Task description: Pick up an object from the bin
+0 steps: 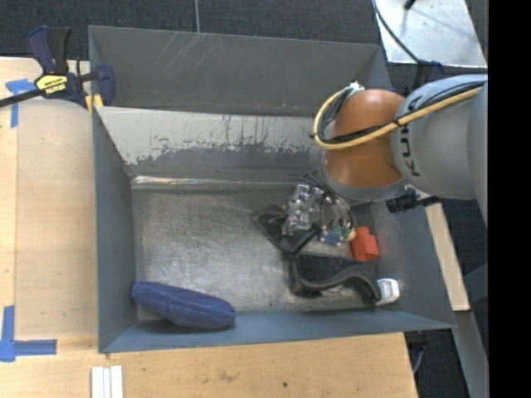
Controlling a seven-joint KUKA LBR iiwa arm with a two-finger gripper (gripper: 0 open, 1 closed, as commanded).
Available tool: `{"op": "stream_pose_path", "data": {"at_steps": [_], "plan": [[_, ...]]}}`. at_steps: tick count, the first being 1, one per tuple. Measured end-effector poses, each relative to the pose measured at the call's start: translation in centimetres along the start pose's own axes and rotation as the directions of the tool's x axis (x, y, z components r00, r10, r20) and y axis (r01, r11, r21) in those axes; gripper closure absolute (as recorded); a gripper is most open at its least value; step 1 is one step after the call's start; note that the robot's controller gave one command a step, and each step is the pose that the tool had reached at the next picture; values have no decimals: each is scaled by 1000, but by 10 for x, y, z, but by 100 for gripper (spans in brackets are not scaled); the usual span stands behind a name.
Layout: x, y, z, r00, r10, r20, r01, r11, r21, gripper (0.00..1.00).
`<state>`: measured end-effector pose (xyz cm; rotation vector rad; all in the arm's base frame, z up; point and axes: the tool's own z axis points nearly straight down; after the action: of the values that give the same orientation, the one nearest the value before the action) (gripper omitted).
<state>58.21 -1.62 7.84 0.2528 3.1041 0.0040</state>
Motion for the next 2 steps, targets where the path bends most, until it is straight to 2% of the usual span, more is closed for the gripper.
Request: {"op": "stream_pose_path", "data": {"at_steps": [1, 2], "plan": [[-15, -1, -100, 1000, -14, -14, 14, 1000, 3, 100], [-17, 13, 5, 986, -166, -17, 166, 986, 1, 100]]}}
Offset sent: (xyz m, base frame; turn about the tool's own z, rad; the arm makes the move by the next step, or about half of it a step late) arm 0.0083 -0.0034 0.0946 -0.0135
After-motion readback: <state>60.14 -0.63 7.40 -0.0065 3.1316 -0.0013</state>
